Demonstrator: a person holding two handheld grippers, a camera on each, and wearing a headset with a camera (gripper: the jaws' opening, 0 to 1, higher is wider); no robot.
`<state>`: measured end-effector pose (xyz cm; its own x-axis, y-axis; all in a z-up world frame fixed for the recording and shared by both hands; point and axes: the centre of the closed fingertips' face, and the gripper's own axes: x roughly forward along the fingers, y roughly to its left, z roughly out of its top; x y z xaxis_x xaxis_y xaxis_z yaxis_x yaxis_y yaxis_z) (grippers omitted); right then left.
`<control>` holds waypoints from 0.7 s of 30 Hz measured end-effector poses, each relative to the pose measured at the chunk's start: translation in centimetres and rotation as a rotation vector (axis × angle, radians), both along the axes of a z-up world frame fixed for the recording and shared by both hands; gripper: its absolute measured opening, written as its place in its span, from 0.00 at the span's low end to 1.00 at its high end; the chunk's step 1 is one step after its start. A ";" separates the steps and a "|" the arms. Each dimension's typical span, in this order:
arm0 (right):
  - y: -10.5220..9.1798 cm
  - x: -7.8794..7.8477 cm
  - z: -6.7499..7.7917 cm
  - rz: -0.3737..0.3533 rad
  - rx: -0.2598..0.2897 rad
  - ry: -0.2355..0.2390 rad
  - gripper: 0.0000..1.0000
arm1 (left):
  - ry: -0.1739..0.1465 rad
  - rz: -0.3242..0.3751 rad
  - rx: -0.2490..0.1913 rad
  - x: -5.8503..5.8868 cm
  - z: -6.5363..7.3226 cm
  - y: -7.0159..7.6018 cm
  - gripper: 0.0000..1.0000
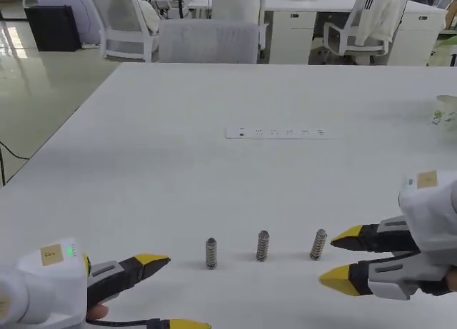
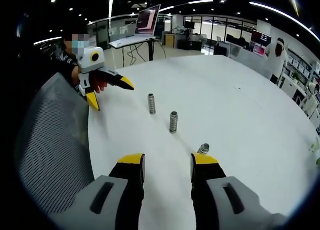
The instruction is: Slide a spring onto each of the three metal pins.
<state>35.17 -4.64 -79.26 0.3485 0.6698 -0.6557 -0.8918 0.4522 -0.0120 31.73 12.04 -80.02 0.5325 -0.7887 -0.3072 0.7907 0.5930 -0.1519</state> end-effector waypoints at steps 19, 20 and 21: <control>-1.9 1.0 -1.0 -0.052 0.046 -0.034 0.55 | 0.012 0.025 0.002 0.3 -0.3 0.4 0.70; -1.9 1.0 -1.1 -0.052 0.047 -0.037 0.56 | 0.012 0.026 0.003 0.3 -0.3 0.4 0.70; -2.0 1.0 -1.2 -0.054 0.046 -0.038 0.58 | 0.011 0.027 0.003 0.3 -0.3 0.4 0.71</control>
<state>36.20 -6.64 -80.46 0.4092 0.6786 -0.6100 -0.8653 0.5006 -0.0236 32.04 12.44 -80.27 0.5502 -0.7732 -0.3155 0.7728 0.6146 -0.1586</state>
